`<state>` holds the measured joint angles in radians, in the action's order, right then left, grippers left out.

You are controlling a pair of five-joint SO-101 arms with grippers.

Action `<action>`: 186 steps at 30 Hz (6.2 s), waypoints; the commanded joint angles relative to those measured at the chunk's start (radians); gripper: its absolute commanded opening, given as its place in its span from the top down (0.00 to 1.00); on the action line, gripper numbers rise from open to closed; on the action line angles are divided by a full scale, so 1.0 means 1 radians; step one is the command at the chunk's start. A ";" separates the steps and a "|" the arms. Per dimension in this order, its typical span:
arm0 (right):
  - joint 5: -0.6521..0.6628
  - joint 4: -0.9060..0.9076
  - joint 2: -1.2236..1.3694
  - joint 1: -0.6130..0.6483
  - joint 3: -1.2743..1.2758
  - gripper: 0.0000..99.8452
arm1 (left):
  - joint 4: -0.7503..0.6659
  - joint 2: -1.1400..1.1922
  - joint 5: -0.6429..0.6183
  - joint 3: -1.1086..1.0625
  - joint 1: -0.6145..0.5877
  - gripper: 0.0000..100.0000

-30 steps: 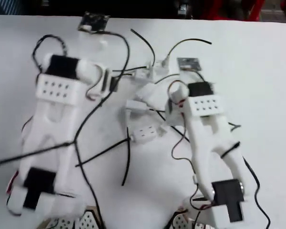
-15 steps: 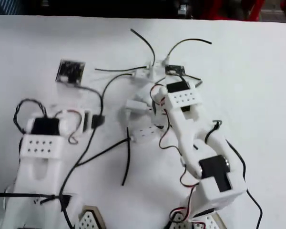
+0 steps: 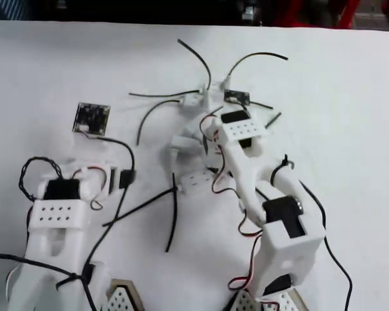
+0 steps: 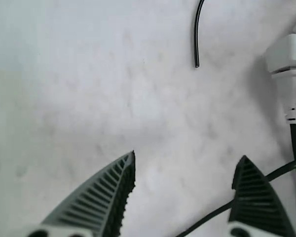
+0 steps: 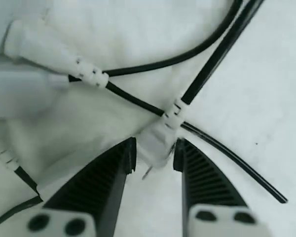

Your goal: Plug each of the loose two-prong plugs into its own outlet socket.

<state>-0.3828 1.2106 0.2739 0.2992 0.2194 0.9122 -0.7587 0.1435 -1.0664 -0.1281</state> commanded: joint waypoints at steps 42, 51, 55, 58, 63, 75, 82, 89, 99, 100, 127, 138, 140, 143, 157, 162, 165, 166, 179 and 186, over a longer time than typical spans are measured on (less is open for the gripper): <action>0.517 0.437 0.189 -0.093 -0.275 0.91 | -0.061 -0.030 0.015 -0.048 -0.007 0.69; 0.512 0.498 0.260 -0.093 -0.425 0.95 | -0.060 -0.030 0.015 -0.048 -0.007 0.69; 0.514 0.499 0.265 -0.087 -0.431 0.91 | -0.060 -0.030 0.015 -0.048 -0.007 0.69; 0.514 0.499 0.288 -0.087 -0.436 0.89 | -0.060 -0.030 0.015 -0.048 -0.007 0.69; 0.516 0.495 0.329 -0.085 -0.445 0.89 | -0.060 -0.030 0.015 -0.048 -0.007 0.69; 0.509 0.501 0.348 -0.091 -0.546 0.89 | -0.060 -0.030 0.015 -0.048 -0.007 0.69; 0.516 0.501 0.349 -0.117 -0.540 0.96 | -0.061 -0.030 0.015 -0.048 -0.007 0.69; 0.575 0.507 0.328 -0.122 -0.525 0.98 | -0.060 -0.030 0.015 -0.048 -0.007 0.69; 0.684 0.501 -0.140 -0.117 -0.356 0.98 | -0.061 -0.030 0.015 -0.048 -0.007 0.69; 0.684 0.498 -0.191 -0.117 -0.336 0.98 | -0.063 -0.030 0.015 -0.048 -0.007 0.69; 0.425 -0.852 -0.935 0.101 0.965 0.98 | -0.063 -0.030 0.015 -0.048 -0.007 0.69; 0.423 -1.185 -0.951 0.102 1.169 0.98 | -0.060 -0.030 0.017 -0.044 -0.008 0.69; 0.423 -1.233 -0.986 0.104 1.195 0.98 | -0.061 -0.030 0.017 -0.041 -0.008 0.69; 0.427 -1.250 -1.101 0.119 1.232 0.98 | -0.081 -0.031 0.011 -0.028 -0.007 0.69; 0.488 -0.932 -1.756 0.291 1.304 0.98 | -0.175 -0.031 -0.150 0.178 0.160 0.69; 0.488 -0.759 -1.888 0.341 1.306 0.98 | -0.169 -0.031 -0.207 0.252 0.237 0.69; 0.489 -0.708 -1.931 0.344 1.306 0.98 | -0.166 -0.031 -0.210 0.276 0.275 0.69; 0.494 -0.700 -1.936 0.343 1.307 0.98 | -0.157 -0.031 -0.210 0.278 0.289 0.69; 0.496 -0.670 -1.936 0.335 1.309 0.98 | 0.058 -0.033 -0.206 0.364 0.438 0.69; 0.497 -0.638 -1.934 0.272 1.309 0.98 | 0.058 -0.033 -0.204 0.359 0.435 0.69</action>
<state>0.1051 0.5554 -1.6425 0.6030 1.5344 0.9643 -0.7618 -0.0637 -0.7442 0.2954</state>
